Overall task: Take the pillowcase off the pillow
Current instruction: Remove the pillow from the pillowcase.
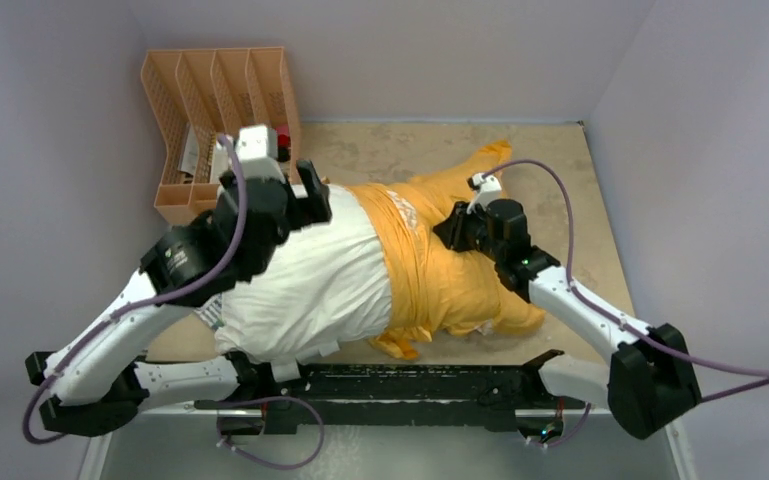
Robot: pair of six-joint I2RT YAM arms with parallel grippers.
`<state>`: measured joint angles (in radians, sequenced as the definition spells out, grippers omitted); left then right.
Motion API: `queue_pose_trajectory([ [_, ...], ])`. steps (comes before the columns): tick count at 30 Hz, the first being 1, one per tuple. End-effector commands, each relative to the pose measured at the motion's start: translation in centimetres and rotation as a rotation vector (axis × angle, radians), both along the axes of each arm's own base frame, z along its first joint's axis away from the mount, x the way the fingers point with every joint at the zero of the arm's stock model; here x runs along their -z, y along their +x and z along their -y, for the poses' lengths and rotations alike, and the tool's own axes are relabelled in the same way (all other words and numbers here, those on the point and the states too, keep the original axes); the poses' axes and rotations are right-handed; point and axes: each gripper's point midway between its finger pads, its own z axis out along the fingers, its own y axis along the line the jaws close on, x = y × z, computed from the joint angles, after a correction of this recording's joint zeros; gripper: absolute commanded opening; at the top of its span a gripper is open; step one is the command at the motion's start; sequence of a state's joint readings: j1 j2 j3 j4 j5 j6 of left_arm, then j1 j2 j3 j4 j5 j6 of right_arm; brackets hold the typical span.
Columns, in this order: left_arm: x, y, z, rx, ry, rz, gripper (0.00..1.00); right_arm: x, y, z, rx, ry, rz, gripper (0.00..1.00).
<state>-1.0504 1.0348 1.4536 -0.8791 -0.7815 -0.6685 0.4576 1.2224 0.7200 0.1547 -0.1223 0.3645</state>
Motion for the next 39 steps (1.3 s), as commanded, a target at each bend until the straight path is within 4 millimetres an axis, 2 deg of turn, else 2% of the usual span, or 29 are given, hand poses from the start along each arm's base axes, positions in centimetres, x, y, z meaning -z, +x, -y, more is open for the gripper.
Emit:
queue_pose_trajectory([
  [1,4.1,6.1,-2.8,-0.138,0.231,-0.157,0.87,7.5,-5.5,1.3,-0.064,-0.076,-0.198,0.25],
  [4,9.2,9.2,-2.1,-0.07,0.152,-0.302,0.87,8.2,-5.9,2.0,-0.048,-0.098,-0.189,0.23],
  [6,11.7,10.4,-1.7,-0.034,0.072,-0.346,0.87,8.3,-6.2,2.2,-0.048,-0.095,-0.174,0.22],
  [8,14.9,10.2,-0.9,0.018,0.031,-0.418,0.87,7.9,-6.4,2.5,-0.051,-0.1,-0.159,0.23],
  [10,18.2,8.8,-0.3,0.07,0.032,-0.514,0.87,6.4,-6.1,2.5,-0.055,-0.107,-0.13,0.25],
  [11,19.9,7.9,-0.6,0.068,0.047,-0.563,0.86,5.4,-5.9,2.6,-0.052,-0.111,-0.108,0.26],
  [12,21.7,6.7,-1.0,0.073,0.062,-0.613,0.8,4.2,-5.6,2.8,-0.04,-0.113,-0.08,0.27],
  [13,22.5,5.7,-1.3,0.076,0.058,-0.632,0.66,2.7,-5.2,3.0,-0.029,-0.113,-0.047,0.28],
  [14,23.1,4.7,-1.6,0.079,0.049,-0.64,0.36,1.2,-4.8,3.1,-0.023,-0.113,-0.015,0.3],
  [15,23.0,3.8,-1.4,0.101,0.019,-0.624,0.19,-0.5,-4.4,3.0,-0.014,-0.107,0.015,0.32],
  [16,22.5,3.1,-1.2,0.125,-0.021,-0.593,0.06,-2.3,-4.1,2.9,-0.012,-0.097,0.038,0.35],
  [17,21.6,2.4,-1.0,0.151,-0.069,-0.55,0.0,-3.7,-3.9,2.8,-0.012,-0.094,0.044,0.4],
  [20,18.3,0.5,-0.1,0.248,-0.165,-0.404,0.0,-8.7,-2.6,2.7,0.006,-0.086,0.106,0.57],
  [22,17.0,-1.0,-0.4,0.271,-0.162,-0.348,0.0,-11.5,-1.7,2.2,0.006,-0.073,0.131,0.68],
  [26,16.2,-3.6,-0.2,0.323,-0.176,-0.313,0.0,-15.7,0.4,-0.3,-0.067,-0.049,0.144,0.74],
  [28,17.3,-4.6,0.8,0.377,-0.179,-0.343,0.0,-16.0,1.3,-2.0,-0.113,-0.026,0.088,0.74],
  [29,18.0,-4.9,1.0,0.387,-0.16,-0.371,0.0,-15.3,1.7,-2.7,-0.128,-0.028,0.039,0.74],
  [30,18.3,-5.3,1.1,0.391,-0.133,-0.394,0.0,-14.4,2.2,-3.2,-0.131,-0.039,-0.012,0.74],
  [31,18.3,-5.2,1.0,0.378,-0.122,-0.396,0.0,-12.6,2.8,-3.6,-0.13,-0.071,-0.086,0.74],
  [33,17.3,-5.2,0.7,0.362,-0.136,-0.356,0.0,-10.2,2.9,-3.9,-0.132,-0.143,-0.189,0.73],
  [36,16.6,-5.2,-0.8,0.293,-0.15,-0.311,0.0,-6.0,0.5,-5.0,-0.217,-0.241,-0.333,0.73],
  [39,16.3,-5.3,-1.2,0.271,-0.172,-0.306,0.0,-3.3,-2.6,-6.3,-0.291,-0.262,-0.43,0.73],
])
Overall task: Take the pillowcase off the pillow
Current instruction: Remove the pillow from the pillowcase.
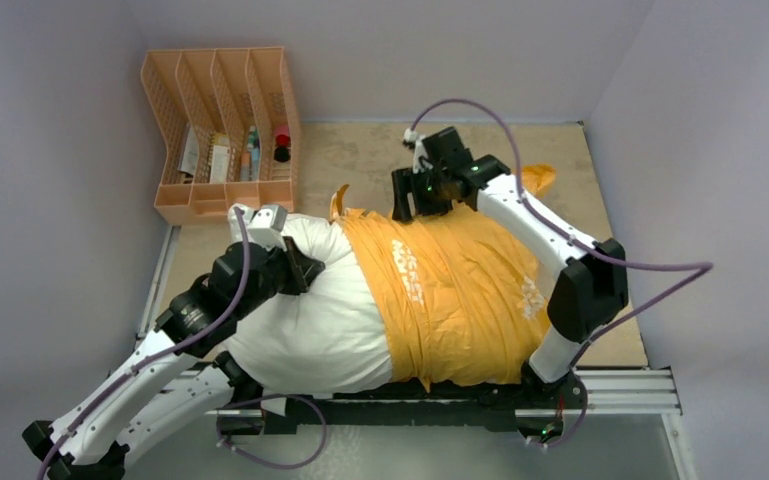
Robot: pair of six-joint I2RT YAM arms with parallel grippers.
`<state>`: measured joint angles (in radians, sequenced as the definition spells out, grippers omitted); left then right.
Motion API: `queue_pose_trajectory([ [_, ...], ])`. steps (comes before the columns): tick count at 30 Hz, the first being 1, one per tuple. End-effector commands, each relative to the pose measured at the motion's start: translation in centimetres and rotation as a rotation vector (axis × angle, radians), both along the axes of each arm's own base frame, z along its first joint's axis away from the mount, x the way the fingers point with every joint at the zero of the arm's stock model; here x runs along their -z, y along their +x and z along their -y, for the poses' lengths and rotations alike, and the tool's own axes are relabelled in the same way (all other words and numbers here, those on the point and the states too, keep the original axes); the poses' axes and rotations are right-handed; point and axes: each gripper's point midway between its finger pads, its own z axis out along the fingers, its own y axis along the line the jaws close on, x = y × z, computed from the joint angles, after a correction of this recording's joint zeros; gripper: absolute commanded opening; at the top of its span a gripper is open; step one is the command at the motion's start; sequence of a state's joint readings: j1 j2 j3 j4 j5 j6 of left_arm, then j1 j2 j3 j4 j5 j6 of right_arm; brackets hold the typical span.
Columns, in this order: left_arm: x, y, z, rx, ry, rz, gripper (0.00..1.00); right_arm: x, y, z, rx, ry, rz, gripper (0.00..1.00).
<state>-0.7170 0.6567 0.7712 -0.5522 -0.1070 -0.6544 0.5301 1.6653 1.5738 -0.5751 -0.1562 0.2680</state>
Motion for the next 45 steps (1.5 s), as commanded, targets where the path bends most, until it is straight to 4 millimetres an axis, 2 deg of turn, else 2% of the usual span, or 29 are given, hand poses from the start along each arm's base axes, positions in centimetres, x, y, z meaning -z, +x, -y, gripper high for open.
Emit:
queue_pose_trajectory([
  [1,1.8,-2.3,-1.3,-0.005,0.029,-0.097,0.0,3.4,-7.0,-0.9,-0.129,-0.064,-0.214,0.72],
  [2,1.8,-2.3,-1.3,-0.01,0.032,-0.098,0.0,3.8,-7.4,-0.8,-0.125,-0.069,-0.224,0.66],
  [3,1.8,-2.3,-1.5,-0.014,0.035,-0.099,0.0,3.9,-7.5,-0.5,-0.108,-0.079,-0.223,0.53],
  [5,2.0,-2.2,-1.7,-0.026,0.048,-0.104,0.0,3.5,-8.0,0.4,-0.065,-0.094,-0.224,0.2],
  [6,2.1,-2.1,-1.9,-0.039,0.054,-0.105,0.0,2.8,-7.6,1.3,-0.011,-0.108,-0.193,0.05],
  [7,2.2,-1.9,-2.2,-0.065,0.063,-0.107,0.0,2.0,-6.9,2.3,0.048,-0.13,-0.143,0.0],
  [10,2.7,-1.2,-3.4,-0.144,0.11,-0.123,0.0,-2.0,-5.9,5.2,0.179,-0.123,0.027,0.0],
  [12,3.1,-0.8,-4.4,-0.197,0.148,-0.135,0.0,-3.7,-5.7,6.8,0.233,-0.099,0.099,0.0],
  [16,2.7,-0.5,-6.5,-0.317,0.17,-0.123,0.0,-4.5,-5.7,11.8,0.366,-0.116,0.121,0.0],
  [19,2.4,-0.5,-7.6,-0.373,0.172,-0.114,0.0,-4.7,-5.8,14.2,0.423,-0.131,0.143,0.0],
  [22,2.2,-0.5,-8.8,-0.436,0.185,-0.111,0.0,-6.2,-5.5,13.9,0.41,-0.091,0.186,0.0],
  [26,1.4,-0.6,-8.5,-0.398,0.17,-0.088,0.0,-10.1,-4.4,11.3,0.32,0.045,0.278,0.0],
  [28,1.4,-0.9,-9.7,-0.453,0.186,-0.09,0.0,-11.5,-3.6,12.1,0.362,0.023,0.322,0.0],
  [30,1.3,-1.4,-11.9,-0.553,0.214,-0.093,0.0,-12.0,-3.1,14.6,0.451,-0.093,0.34,0.0],
  [32,0.9,-2.0,-13.8,-0.634,0.226,-0.089,0.0,-12.0,-3.3,18.5,0.591,-0.259,0.349,0.0],
  [34,0.5,-2.4,-14.8,-0.678,0.21,-0.078,0.0,-11.7,-3.9,22.0,0.72,-0.39,0.362,0.0],
  [37,0.2,-2.3,-14.7,-0.679,0.169,-0.059,0.0,-10.6,-4.4,23.8,0.765,-0.403,0.352,0.0],
  [40,0.6,-2.1,-14.5,-0.68,0.198,-0.074,0.0,-10.6,-4.4,24.7,0.781,-0.384,0.348,0.0],
  [42,0.7,-1.9,-14.2,-0.666,0.207,-0.08,0.0,-10.3,-4.0,24.0,0.749,-0.353,0.323,0.0],
  [43,0.8,-1.7,-13.8,-0.651,0.206,-0.081,0.0,-9.9,-3.7,22.6,0.678,-0.313,0.302,0.0],
  [45,0.7,-1.4,-12.5,-0.591,0.184,-0.071,0.0,-9.0,-3.2,18.2,0.477,-0.182,0.234,0.13],
])
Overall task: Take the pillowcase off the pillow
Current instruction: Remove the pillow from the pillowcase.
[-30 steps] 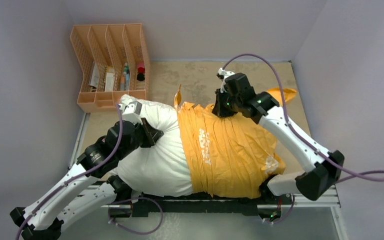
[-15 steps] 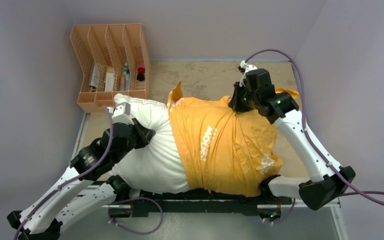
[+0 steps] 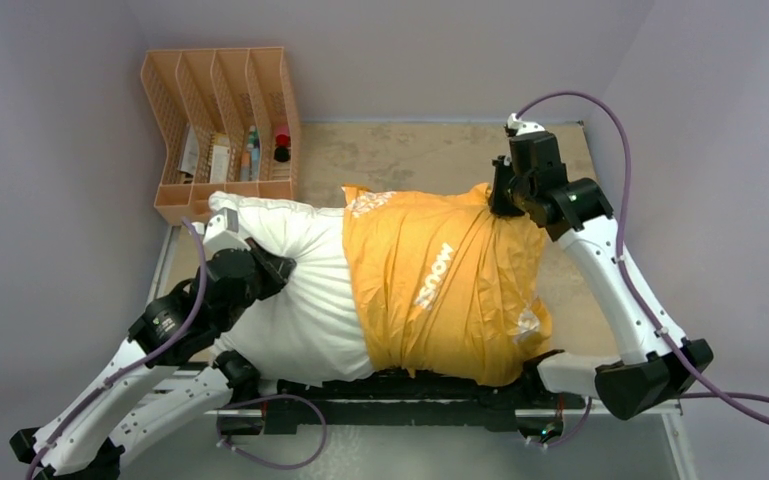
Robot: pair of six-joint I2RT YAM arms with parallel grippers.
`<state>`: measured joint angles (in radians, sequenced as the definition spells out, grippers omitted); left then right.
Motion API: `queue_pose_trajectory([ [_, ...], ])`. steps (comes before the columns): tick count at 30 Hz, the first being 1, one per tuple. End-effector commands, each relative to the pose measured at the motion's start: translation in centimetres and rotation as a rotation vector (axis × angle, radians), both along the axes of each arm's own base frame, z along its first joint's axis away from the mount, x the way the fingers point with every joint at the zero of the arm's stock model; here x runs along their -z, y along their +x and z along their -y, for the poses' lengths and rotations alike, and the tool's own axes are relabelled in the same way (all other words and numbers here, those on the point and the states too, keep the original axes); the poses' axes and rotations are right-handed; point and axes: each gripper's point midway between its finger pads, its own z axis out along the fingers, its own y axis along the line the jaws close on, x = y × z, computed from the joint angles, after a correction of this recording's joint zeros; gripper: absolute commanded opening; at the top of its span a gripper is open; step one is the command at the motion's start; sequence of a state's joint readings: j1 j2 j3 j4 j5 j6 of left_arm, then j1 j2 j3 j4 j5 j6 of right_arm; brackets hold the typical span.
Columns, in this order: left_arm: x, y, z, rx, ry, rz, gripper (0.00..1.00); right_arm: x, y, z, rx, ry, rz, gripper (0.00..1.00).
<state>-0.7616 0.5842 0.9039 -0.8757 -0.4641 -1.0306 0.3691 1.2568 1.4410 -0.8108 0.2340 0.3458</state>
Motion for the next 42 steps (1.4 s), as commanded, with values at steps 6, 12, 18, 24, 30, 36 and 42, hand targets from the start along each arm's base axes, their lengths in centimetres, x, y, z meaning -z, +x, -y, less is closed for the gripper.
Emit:
queue_pose_trajectory([
  [6,2.5,-0.3,-3.7,-0.009,0.263,-0.006,0.0,-5.3,1.4,-9.9,-0.468,0.427,0.113,0.65],
  [12,2.7,-0.6,-2.9,0.04,0.248,-0.013,0.0,-5.5,0.5,-17.0,-0.693,0.539,0.114,0.8],
  [18,2.2,-0.9,-3.1,0.043,0.224,0.009,0.0,-0.3,2.6,-20.3,-0.749,0.441,-0.014,0.99],
  [24,2.2,-0.9,-3.3,0.024,0.221,0.007,0.0,6.7,0.5,-20.3,-0.779,0.191,-0.232,0.72],
  [30,3.1,-0.9,-3.7,-0.006,0.249,-0.038,0.0,2.4,2.8,-11.6,-0.54,0.047,0.05,0.0],
  [36,3.0,-0.7,-4.4,-0.044,0.257,-0.037,0.0,1.1,3.3,-3.3,-0.318,0.016,0.073,0.0],
  [42,3.0,-0.8,-4.4,-0.045,0.257,-0.035,0.0,2.7,2.9,-2.3,-0.258,0.016,0.003,0.08],
])
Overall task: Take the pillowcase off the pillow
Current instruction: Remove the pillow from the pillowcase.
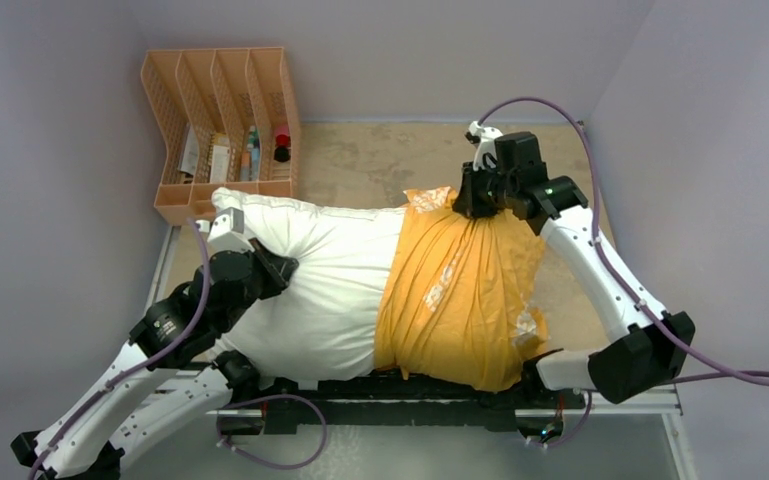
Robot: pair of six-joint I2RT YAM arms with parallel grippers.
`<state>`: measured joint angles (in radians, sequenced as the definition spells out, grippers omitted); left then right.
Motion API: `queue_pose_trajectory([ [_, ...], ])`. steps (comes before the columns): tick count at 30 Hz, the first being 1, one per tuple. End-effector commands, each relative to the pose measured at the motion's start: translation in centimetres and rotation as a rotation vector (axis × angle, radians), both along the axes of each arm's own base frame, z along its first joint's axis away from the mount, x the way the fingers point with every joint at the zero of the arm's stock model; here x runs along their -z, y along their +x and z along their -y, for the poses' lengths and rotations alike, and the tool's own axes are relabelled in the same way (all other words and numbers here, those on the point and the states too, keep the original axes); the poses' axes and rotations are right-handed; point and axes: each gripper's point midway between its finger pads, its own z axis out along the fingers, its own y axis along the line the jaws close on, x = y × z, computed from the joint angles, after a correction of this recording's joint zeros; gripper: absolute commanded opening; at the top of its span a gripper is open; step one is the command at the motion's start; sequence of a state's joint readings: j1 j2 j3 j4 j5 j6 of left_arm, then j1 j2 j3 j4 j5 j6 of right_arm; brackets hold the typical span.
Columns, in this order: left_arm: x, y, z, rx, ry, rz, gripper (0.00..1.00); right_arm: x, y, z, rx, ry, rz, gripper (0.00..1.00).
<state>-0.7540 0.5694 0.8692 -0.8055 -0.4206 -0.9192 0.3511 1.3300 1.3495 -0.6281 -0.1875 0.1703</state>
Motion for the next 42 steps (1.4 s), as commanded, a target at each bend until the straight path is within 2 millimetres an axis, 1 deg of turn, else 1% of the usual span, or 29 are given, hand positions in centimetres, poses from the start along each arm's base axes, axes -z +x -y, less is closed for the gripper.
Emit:
queue_pose_trajectory([
  [1,2.9,-1.0,-5.1,-0.132,0.212,-0.07,0.0,-0.5,1.8,4.1,0.14,-0.114,0.055,0.23],
  [2,2.9,-1.0,-5.1,-0.134,0.213,-0.07,0.0,-0.9,1.8,3.7,0.126,-0.094,0.058,0.39],
  [3,2.9,-1.0,-5.1,-0.134,0.213,-0.071,0.0,-1.5,1.8,3.6,0.125,-0.08,0.069,0.51],
  [4,2.9,-1.0,-5.1,-0.134,0.213,-0.071,0.0,-2.3,1.8,3.7,0.143,-0.07,0.088,0.61],
  [5,2.8,-1.0,-5.2,-0.136,0.213,-0.069,0.0,-3.2,1.9,4.1,0.175,-0.074,0.104,0.67],
  [6,2.8,-1.0,-5.3,-0.143,0.215,-0.068,0.0,-4.1,1.9,4.8,0.209,-0.086,0.118,0.71],
  [11,2.8,-0.6,-5.8,-0.178,0.231,-0.064,0.0,-8.1,1.0,8.1,0.339,-0.167,0.192,0.74],
  [12,2.8,-0.5,-5.8,-0.182,0.239,-0.065,0.0,-8.7,0.6,8.7,0.363,-0.179,0.206,0.78],
  [13,2.8,-0.3,-5.8,-0.187,0.247,-0.067,0.0,-9.0,0.3,9.5,0.393,-0.196,0.219,0.93],
  [14,2.8,-0.2,-5.6,-0.183,0.258,-0.074,0.0,-9.1,-0.2,10.6,0.456,-0.213,0.226,0.98],
  [15,2.7,0.1,-5.4,-0.177,0.271,-0.081,0.0,-8.7,-0.9,11.9,0.525,-0.233,0.219,0.99],
  [16,2.7,0.1,-5.3,-0.175,0.294,-0.1,0.0,-7.2,-1.9,12.9,0.585,-0.256,0.189,0.99],
  [18,2.4,0.5,-5.4,-0.192,0.323,-0.118,0.0,-4.1,-3.8,13.5,0.634,-0.249,0.126,0.99],
  [19,2.1,0.8,-5.4,-0.203,0.335,-0.118,0.0,-2.6,-4.7,12.9,0.624,-0.208,0.093,0.99],
  [21,1.7,1.5,-4.8,-0.198,0.332,-0.101,0.01,0.1,-5.7,9.8,0.543,-0.05,0.02,0.99],
  [22,1.4,2.0,-4.4,-0.184,0.328,-0.088,0.16,1.0,-6.0,7.2,0.462,0.065,-0.015,0.99],
  [24,1.2,2.7,-3.1,-0.144,0.318,-0.075,0.45,1.6,-6.1,2.0,0.305,0.316,-0.062,0.91],
  [25,1.1,3.0,-2.5,-0.122,0.324,-0.079,0.51,2.1,-6.4,-0.4,0.228,0.422,-0.122,0.87],
  [26,1.1,3.1,-2.0,-0.093,0.334,-0.09,0.55,2.8,-6.8,-1.8,0.179,0.478,-0.182,0.83],
  [27,0.9,3.2,-1.5,-0.062,0.344,-0.097,0.58,3.7,-6.8,-2.4,0.168,0.483,-0.232,0.79],
  [28,0.5,3.2,-0.9,-0.025,0.347,-0.092,0.61,4.6,-6.4,-2.3,0.186,0.456,-0.255,0.71],
  [30,-1.3,3.3,0.3,0.049,0.309,-0.04,0.66,5.8,-4.9,-0.7,0.259,0.347,-0.236,0.53],
  [32,-3.9,2.9,2.4,0.156,0.224,0.045,0.69,5.2,-3.1,0.4,0.289,0.272,-0.167,0.36],
  [34,-6.0,2.5,4.1,0.253,0.166,0.098,0.71,4.0,-1.8,0.4,0.288,0.26,-0.133,0.15],
  [35,-6.7,2.4,5.2,0.306,0.153,0.104,0.72,3.6,-1.3,0.2,0.281,0.258,-0.124,0.1],
  [37,-6.2,2.3,6.5,0.375,0.164,0.068,0.73,2.8,0.0,-0.2,0.274,0.271,-0.094,0.08],
  [40,-3.9,2.6,7.0,0.391,0.219,0.004,0.75,2.9,1.1,-0.6,0.263,0.261,-0.098,0.07],
  [41,-3.2,2.6,7.2,0.395,0.231,-0.007,0.76,2.7,1.5,-0.5,0.264,0.247,-0.093,0.0],
  [42,-2.7,2.5,7.5,0.407,0.233,-0.014,0.76,2.6,1.8,-0.1,0.272,0.224,-0.089,0.0],
])
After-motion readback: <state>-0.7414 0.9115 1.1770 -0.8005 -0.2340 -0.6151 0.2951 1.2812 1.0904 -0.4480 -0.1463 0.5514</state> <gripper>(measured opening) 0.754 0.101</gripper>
